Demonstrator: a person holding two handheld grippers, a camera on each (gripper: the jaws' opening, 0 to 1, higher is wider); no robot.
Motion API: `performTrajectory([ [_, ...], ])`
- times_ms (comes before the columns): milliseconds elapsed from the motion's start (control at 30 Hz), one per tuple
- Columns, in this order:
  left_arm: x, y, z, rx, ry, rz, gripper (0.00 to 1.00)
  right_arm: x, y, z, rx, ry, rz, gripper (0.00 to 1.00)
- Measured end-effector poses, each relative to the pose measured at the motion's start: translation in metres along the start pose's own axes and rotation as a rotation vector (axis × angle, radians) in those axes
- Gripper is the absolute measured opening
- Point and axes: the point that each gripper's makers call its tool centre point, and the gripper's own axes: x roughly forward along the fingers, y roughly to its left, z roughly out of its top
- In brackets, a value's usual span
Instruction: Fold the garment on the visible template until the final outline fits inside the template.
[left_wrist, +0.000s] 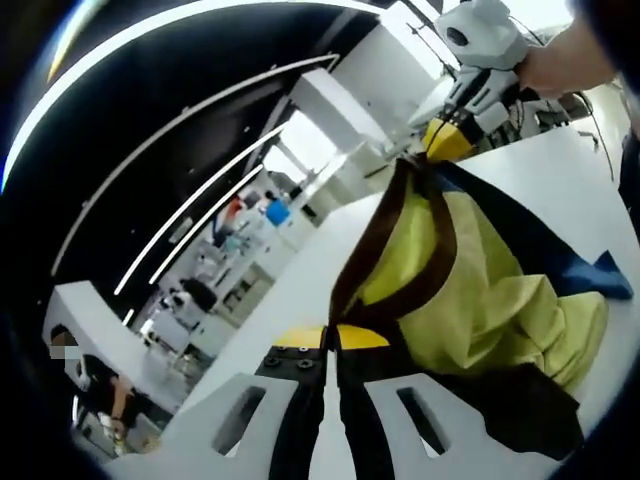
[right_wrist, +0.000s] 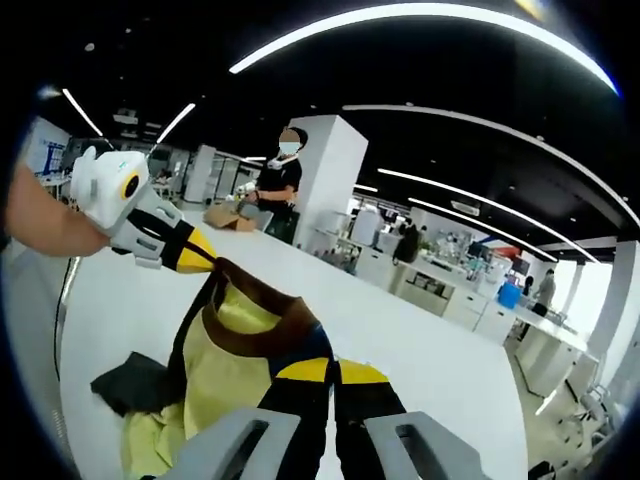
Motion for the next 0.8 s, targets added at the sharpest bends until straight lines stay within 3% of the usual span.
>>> performTrajectory([
  [200, 0.022, -0.002, -0.014, 0.031, 0.041, -0.015, 0.00, 0.018, -0.008, -0.014, 0.004, 0.027, 0.000, 0.00],
  [433, 0.047, -0.004, -0.029, 0.013, 0.075, -0.028, 0.00, 0.043, -0.017, -0.038, 0.014, 0.072, -0.002, 0.00],
  [800, 0.090, -0.015, -0.067, 0.003, 0.160, -0.080, 0.00, 0.081, -0.025, -0.082, 0.049, 0.164, 0.002, 0.00],
])
